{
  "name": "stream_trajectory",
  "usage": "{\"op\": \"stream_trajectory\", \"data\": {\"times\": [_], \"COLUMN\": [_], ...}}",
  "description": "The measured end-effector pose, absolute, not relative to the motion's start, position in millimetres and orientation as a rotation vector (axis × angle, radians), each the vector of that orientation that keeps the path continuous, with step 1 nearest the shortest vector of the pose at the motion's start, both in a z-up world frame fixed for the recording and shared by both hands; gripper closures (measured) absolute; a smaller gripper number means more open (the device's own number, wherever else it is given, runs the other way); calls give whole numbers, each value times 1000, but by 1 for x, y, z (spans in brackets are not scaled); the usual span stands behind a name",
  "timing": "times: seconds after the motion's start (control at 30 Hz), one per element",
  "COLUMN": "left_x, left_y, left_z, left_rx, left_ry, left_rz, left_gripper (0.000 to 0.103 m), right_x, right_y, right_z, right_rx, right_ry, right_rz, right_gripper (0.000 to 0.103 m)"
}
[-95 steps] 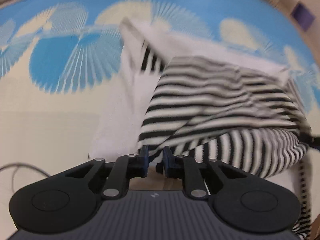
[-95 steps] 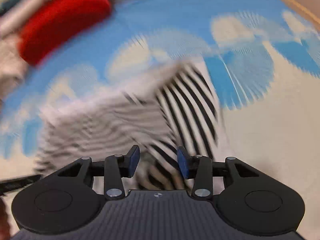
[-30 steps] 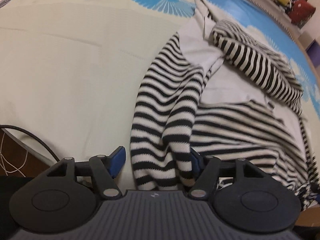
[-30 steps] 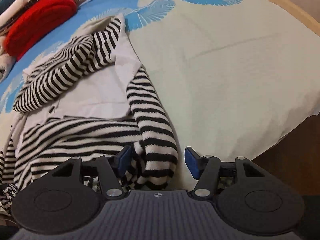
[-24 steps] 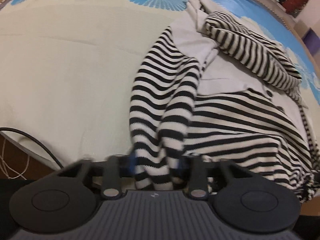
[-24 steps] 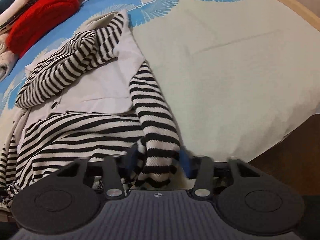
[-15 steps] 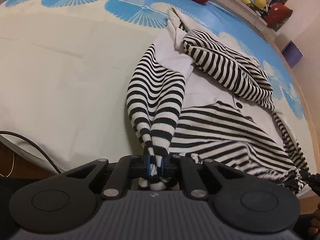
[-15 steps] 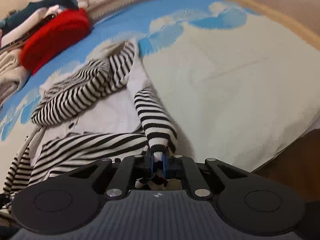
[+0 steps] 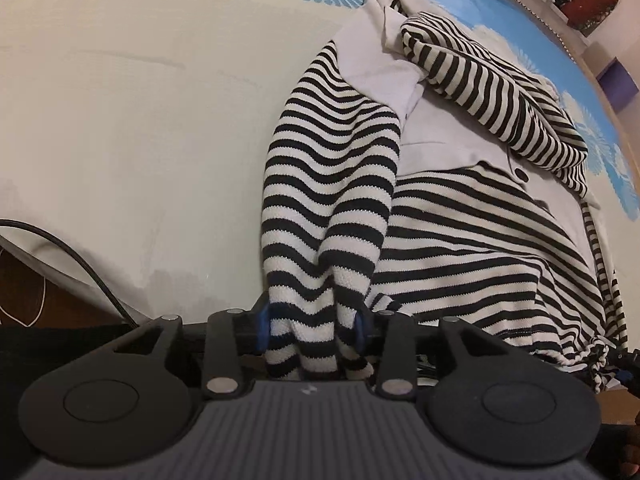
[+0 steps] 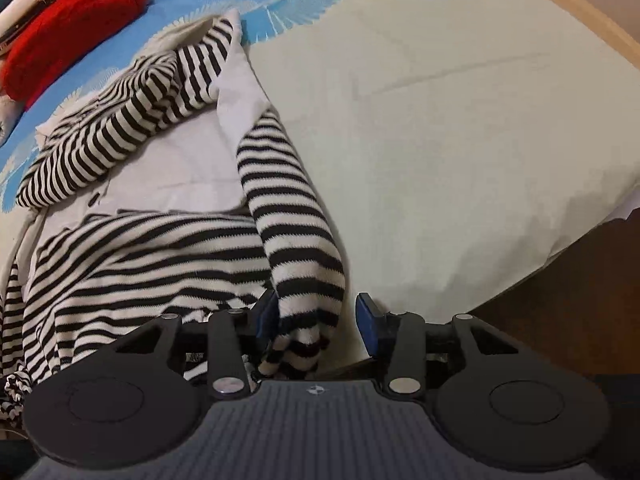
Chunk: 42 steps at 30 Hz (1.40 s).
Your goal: Fold small clothes
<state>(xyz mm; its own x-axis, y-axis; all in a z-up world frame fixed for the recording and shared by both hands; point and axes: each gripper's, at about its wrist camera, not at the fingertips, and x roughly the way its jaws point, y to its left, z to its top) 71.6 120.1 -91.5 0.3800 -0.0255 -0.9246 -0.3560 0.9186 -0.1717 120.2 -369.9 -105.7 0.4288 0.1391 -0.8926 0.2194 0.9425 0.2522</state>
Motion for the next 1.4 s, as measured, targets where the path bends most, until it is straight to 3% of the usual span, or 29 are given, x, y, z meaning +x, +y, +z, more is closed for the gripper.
{"op": "stream_trajectory", "data": {"times": [0.17, 0.3, 0.33, 0.47, 0.67, 0.83, 0.87, 0.97, 1.2, 1.4], "left_x": [75, 74, 74, 74, 76, 75, 75, 74, 68, 63], "left_y": [114, 115, 113, 110, 110, 111, 112, 110, 97, 113], "left_z": [-93, -89, -88, -85, -91, -93, -93, -87, -63, -15], "left_rx": [-339, -356, -348, -341, -319, -307, -312, -318, -241, -341], "left_ry": [1167, 1148, 1143, 1135, 1178, 1187, 1185, 1161, 1041, 928], "left_rz": [210, 189, 182, 171, 188, 195, 196, 181, 135, 80], "left_gripper": [64, 87, 90, 89, 76, 75, 77, 91, 94, 95], "right_x": [118, 114, 113, 109, 110, 110, 110, 109, 105, 96], "right_y": [-361, -358, -358, -359, -362, -356, -355, -355, -356, -367], "right_z": [-105, -100, -99, -92, -99, -101, -101, -99, -72, -23], "right_rx": [297, 287, 287, 293, 315, 276, 272, 271, 286, 333], "right_ry": [1130, 1101, 1094, 1063, 1116, 1133, 1133, 1116, 982, 798], "right_rz": [-33, -3, 5, 19, 17, 23, 23, 32, 64, 112], "right_gripper": [62, 90, 92, 93, 80, 80, 80, 94, 97, 98]}}
